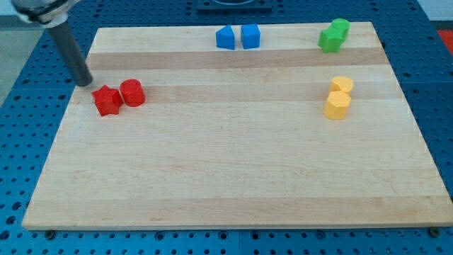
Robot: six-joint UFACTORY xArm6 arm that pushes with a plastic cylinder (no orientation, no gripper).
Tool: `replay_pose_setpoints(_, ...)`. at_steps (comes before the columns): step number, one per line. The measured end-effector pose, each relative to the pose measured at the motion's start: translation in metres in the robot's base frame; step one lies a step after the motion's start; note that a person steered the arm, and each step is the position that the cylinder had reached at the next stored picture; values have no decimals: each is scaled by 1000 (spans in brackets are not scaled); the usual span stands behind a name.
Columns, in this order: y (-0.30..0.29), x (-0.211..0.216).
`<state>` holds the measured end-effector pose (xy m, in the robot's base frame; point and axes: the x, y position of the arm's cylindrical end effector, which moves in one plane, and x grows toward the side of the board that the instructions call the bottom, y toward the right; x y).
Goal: Move the red star top right side of the red circle
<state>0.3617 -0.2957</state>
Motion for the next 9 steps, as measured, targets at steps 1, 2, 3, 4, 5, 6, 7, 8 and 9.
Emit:
replay_pose_setpoints(1, -4, 38)
replay_pose_setpoints(2, -1, 72)
replay_pose_setpoints(3, 16, 73)
replay_pose_setpoints(4, 52, 59)
replay_pose_setpoints(5, 83, 46)
replay_pose_setpoints(6, 106, 24)
replay_pose_setpoints(7, 115, -5)
replay_pose_setpoints(8, 136, -27)
replay_pose_setpoints(9, 163, -50)
